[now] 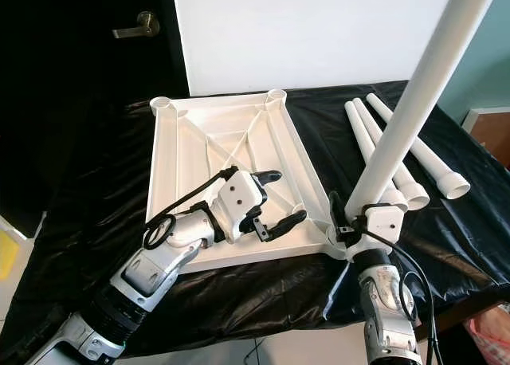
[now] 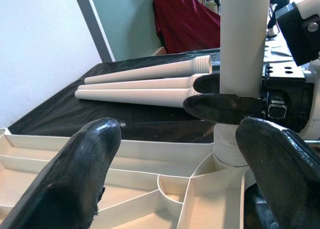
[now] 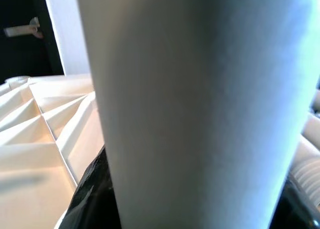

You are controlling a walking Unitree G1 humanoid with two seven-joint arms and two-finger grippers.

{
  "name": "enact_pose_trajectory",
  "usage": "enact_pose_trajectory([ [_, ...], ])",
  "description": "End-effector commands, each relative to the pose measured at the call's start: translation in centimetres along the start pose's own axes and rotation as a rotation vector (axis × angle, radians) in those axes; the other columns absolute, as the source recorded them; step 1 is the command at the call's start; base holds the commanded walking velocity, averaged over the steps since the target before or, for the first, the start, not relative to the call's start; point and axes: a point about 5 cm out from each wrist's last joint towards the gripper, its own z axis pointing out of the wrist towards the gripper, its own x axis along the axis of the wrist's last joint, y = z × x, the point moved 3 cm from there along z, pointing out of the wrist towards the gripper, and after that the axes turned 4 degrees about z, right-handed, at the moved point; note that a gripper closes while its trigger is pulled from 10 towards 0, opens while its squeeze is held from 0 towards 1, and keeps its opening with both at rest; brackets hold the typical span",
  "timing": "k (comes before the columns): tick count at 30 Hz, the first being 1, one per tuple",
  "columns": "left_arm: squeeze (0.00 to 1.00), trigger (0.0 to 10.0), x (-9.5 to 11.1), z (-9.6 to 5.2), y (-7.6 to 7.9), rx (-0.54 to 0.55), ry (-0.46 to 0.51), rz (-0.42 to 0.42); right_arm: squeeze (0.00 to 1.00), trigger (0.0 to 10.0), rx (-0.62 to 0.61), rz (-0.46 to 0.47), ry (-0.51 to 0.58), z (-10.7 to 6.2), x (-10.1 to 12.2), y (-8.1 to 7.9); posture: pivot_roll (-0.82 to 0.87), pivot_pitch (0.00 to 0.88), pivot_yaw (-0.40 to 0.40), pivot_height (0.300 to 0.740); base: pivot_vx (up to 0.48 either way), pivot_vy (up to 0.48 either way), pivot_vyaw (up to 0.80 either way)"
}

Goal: Building children table

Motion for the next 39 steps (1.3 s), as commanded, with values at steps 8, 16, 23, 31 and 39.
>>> enact_pose_trajectory([
  [8, 0.0, 10.0, 0.3, 0.0, 0.1, -0.038, 0.003, 0.017, 0.0, 10.0, -0.053, 0.117, -0.201, -1.7, -4.4, -0.2, -0.02, 0.014, 0.014, 0.74, 0.0, 0.0, 0.0],
  [16, 0.0, 10.0, 0.4, 0.0, 0.2, -0.042, 0.008, 0.016, 0.0, 10.0, -0.119, 0.075, -0.316, -1.0, -4.9, 1.0, -0.03, 0.016, 0.016, 0.74, 0.0, 0.0, 0.0],
  [23, 0.0, 10.0, 0.4, 0.0, 0.2, -0.04, 0.007, 0.018, 0.0, 10.0, -0.055, -0.044, -0.339, -0.3, -4.5, 0.6, -0.03, 0.016, 0.013, 0.74, 0.0, 0.0, 0.0],
  [31, 0.0, 10.0, 0.4, 0.0, 0.1, -0.036, 0.008, 0.019, 0.0, 10.0, -0.005, -0.123, -0.329, -0.8, -4.7, 0.1, -0.02, 0.016, 0.008, 0.74, 0.0, 0.0, 0.0],
  [39, 0.0, 10.0, 0.4, 0.0, 0.1, -0.033, 0.009, 0.018, 0.0, 10.0, 0.002, -0.099, -0.283, -1.8, -4.7, -0.1, -0.03, 0.017, 0.011, 0.74, 0.0, 0.0, 0.0],
])
